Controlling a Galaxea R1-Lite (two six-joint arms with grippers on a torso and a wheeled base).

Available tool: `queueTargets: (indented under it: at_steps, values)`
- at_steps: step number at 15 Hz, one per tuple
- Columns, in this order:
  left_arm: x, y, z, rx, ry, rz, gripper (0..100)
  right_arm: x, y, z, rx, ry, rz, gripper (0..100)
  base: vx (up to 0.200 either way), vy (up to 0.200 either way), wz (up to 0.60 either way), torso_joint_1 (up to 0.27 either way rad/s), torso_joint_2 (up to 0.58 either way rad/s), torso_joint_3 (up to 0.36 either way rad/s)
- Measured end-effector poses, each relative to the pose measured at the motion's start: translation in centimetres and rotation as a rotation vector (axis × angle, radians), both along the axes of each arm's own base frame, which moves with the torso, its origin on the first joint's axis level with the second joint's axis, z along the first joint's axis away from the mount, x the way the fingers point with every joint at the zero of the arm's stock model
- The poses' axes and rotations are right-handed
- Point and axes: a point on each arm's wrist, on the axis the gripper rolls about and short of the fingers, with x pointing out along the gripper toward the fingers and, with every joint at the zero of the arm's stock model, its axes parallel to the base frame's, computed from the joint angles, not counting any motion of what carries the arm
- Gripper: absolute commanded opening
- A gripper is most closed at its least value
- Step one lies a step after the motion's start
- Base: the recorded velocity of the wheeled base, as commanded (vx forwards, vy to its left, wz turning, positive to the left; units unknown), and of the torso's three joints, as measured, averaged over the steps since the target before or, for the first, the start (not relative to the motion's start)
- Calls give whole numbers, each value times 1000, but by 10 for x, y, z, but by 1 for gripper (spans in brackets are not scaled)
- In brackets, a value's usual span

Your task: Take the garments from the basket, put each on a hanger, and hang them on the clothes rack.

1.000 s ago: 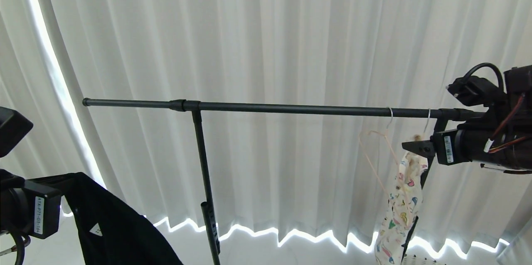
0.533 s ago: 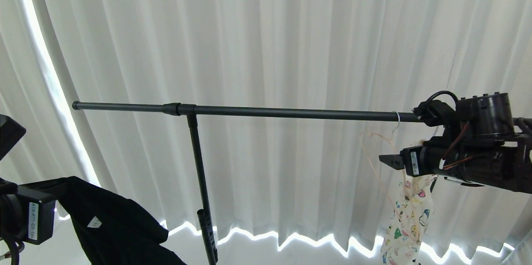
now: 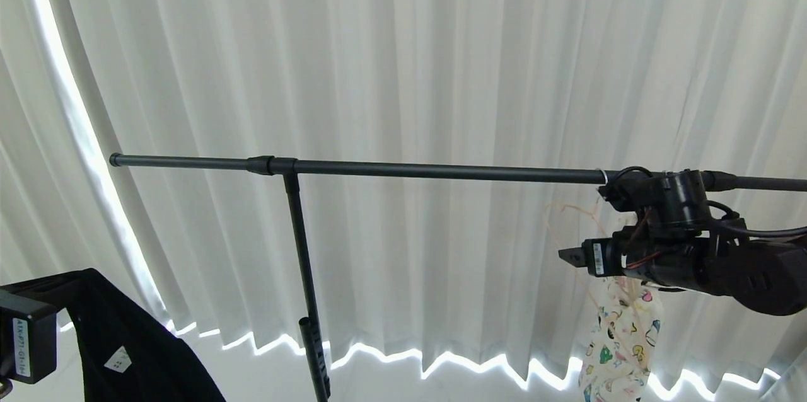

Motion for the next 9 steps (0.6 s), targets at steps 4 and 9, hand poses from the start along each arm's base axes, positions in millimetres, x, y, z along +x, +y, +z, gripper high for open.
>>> queueTargets:
  at_steps: [4,9]
  values:
    - [-2,0,-3,11,4,-6,0,3,1,-12,-8,40,-13,100,0,0,0,0,0,0]
    - [-2,0,-4,12,7,-10,0,-4,-2,-27,-33,97,-15,100,0,0,0,0,0,0]
